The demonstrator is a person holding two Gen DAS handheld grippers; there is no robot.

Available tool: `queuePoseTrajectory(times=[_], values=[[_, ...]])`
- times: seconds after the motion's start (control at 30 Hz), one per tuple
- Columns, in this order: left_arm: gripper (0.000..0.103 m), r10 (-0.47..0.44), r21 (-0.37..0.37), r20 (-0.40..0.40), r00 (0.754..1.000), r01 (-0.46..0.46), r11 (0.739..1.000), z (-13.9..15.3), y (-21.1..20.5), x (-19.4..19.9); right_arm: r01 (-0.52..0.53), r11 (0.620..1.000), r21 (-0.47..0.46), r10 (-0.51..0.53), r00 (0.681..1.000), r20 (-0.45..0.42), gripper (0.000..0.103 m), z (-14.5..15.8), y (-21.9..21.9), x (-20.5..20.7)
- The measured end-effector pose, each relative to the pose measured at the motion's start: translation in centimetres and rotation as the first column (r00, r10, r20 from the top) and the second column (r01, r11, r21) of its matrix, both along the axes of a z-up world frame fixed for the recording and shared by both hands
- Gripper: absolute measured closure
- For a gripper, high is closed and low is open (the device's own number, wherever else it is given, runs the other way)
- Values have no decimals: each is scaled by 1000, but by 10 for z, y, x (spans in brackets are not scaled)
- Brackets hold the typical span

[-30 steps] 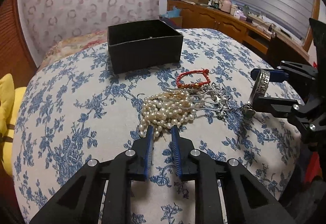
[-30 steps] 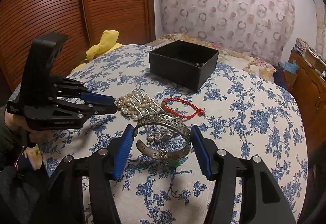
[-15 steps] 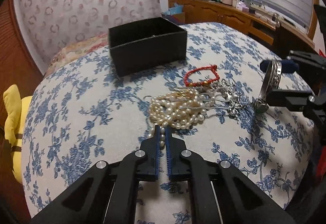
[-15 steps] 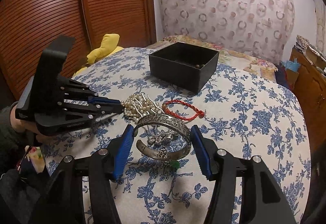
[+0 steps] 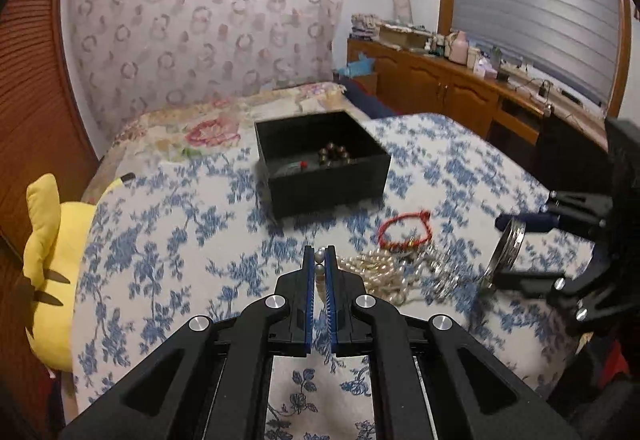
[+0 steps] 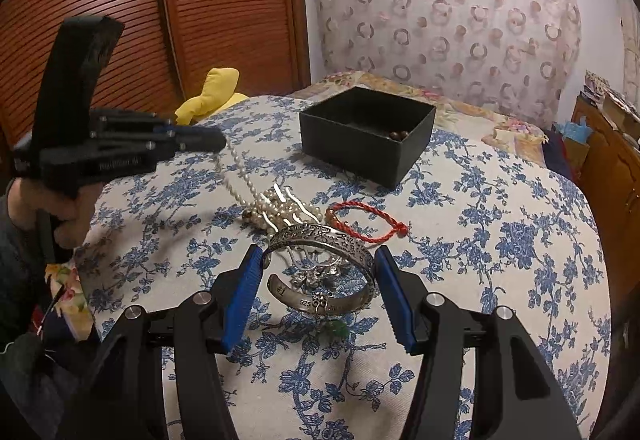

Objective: Organize jewelry
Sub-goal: 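Lift the pearl necklace with the left gripper while the right gripper lifts the silver cuff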

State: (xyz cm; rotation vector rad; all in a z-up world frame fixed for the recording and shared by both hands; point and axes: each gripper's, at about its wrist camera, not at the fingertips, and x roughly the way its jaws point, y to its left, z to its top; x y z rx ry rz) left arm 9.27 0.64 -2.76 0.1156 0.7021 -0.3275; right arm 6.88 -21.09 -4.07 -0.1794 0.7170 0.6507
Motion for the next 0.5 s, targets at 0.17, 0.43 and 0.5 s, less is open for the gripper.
queuePoseTrajectory(times=[0.17, 0.43, 0.5], values=[[99, 23, -26, 37, 999, -22, 999, 15, 6, -1, -4, 1000, -1, 4, 1000, 2, 43, 2, 1, -1], [99, 62, -47, 82, 995, -59, 997, 34, 15, 2, -4, 1000, 3, 4, 1000, 7, 43, 6, 2, -1], [99, 64, -52, 97, 993, -59, 997, 41, 16, 2, -2, 1000, 4, 2, 1000, 12, 43, 8, 1, -1]])
